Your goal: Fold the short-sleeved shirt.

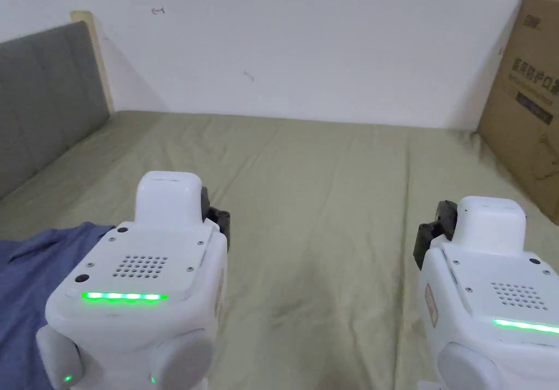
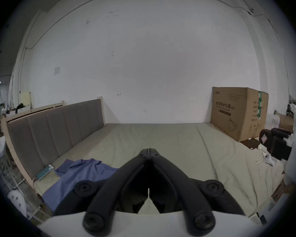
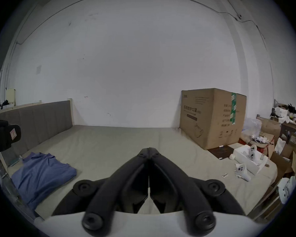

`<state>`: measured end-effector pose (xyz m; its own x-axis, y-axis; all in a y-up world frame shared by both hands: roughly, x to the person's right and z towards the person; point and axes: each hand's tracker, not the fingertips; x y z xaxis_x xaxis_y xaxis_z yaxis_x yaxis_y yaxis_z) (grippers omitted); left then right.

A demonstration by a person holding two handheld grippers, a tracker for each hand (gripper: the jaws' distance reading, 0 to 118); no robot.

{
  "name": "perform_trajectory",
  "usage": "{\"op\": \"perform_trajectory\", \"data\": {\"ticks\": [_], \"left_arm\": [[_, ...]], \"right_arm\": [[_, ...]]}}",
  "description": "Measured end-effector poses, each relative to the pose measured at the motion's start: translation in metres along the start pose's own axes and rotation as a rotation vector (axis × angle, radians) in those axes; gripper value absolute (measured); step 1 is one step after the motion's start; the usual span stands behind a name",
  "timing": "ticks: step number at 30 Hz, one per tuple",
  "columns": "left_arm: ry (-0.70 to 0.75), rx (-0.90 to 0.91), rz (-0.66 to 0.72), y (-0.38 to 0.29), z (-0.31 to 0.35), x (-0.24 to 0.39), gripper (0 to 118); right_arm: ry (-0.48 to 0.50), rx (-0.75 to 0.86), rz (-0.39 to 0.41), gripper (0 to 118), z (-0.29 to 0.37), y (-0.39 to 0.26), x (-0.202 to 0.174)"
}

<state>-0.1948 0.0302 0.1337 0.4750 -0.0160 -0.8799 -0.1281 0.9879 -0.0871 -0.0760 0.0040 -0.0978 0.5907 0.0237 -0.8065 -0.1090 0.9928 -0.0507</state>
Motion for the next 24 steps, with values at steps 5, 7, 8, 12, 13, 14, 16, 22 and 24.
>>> {"op": "perform_trajectory", "data": {"ticks": [5,7,8,12,13,14,16,22,24], "left_arm": [[0.132,-0.018,0.014,0.003,0.012,-0.046,0],[0.208,-0.033,0.019,0.003,0.020,-0.066,0],[0.245,-0.037,0.034,0.002,0.025,-0.076,0],[0.358,-0.073,0.054,-0.007,0.043,-0.109,0],[0.383,-0.082,0.052,-0.009,0.046,-0.115,0],[0.404,-0.086,0.058,-0.012,0.049,-0.121,0],[0.412,-0.101,0.081,-0.015,0.052,-0.132,0],[0.413,-0.213,0.103,-0.035,0.020,-0.156,0],[0.380,-0.290,0.122,-0.050,-0.005,-0.165,0]], "right_arm": [[0.167,-0.032,-0.015,0,-0.016,0.004,-0.039],[0.246,-0.047,-0.015,0,-0.022,0.002,-0.061],[0.294,-0.058,0.000,0,-0.024,0.001,-0.074],[0.453,-0.092,0.023,0,-0.027,-0.003,-0.123],[0.486,-0.098,0.017,0,-0.027,-0.004,-0.132],[0.524,-0.115,0.022,0,-0.027,-0.005,-0.142],[0.564,-0.119,0.045,0,-0.026,-0.007,-0.158],[0.607,-0.183,0.036,0,-0.029,-0.018,-0.172],[0.597,-0.211,0.019,0,-0.035,-0.023,-0.170]]}}
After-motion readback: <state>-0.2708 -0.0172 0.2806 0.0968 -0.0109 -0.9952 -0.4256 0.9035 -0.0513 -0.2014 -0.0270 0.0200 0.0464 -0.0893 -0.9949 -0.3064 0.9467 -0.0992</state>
